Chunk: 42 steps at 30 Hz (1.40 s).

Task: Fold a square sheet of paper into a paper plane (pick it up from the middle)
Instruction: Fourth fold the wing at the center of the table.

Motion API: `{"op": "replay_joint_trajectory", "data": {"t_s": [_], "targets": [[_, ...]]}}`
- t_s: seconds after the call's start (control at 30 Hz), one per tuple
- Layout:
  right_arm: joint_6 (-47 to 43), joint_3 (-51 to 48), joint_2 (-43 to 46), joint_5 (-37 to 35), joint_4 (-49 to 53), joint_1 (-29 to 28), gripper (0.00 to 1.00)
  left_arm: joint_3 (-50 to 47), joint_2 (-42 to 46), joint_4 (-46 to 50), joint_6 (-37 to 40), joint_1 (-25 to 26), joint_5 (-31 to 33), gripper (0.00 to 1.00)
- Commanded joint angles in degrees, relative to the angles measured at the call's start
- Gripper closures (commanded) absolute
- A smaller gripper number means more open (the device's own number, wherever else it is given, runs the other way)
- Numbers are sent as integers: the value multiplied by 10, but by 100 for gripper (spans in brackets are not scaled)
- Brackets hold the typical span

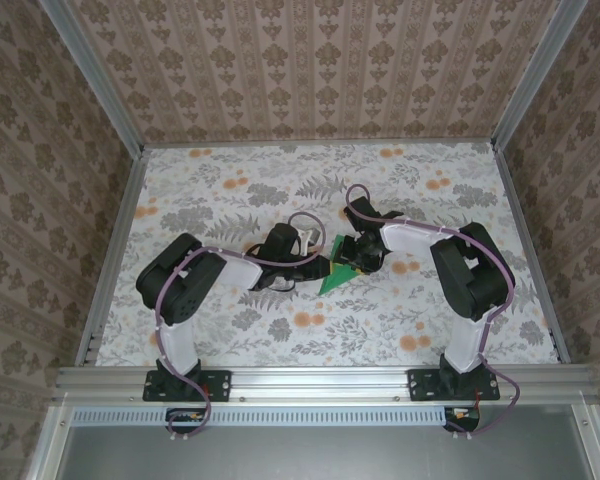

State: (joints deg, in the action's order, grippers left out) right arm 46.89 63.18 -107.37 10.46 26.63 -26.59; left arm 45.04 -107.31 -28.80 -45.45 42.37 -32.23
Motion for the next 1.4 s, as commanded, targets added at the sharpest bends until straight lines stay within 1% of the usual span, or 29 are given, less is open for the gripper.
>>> {"op": "replay_joint_trajectory", "data": {"t_s": [0.0,0.23,0.67,0.87,1.03,1.37], "targets": [[8,-67,-122,-89,80,2,50,15,-6,33,12,4,10,92],[8,-66,-121,-85,80,3,50,20,-3,69,23,4,32,94],[9,-66,-125,-83,79,3,50,28,-7,95,29,4,39,94],[8,-58,-107,-75,85,3,50,35,-7,138,39,5,52,95],[-2,-41,-67,-60,98,4,50,39,-12,185,49,4,71,97],[-47,15,90,-8,113,18,48,51,-27,245,56,5,81,100]]}}
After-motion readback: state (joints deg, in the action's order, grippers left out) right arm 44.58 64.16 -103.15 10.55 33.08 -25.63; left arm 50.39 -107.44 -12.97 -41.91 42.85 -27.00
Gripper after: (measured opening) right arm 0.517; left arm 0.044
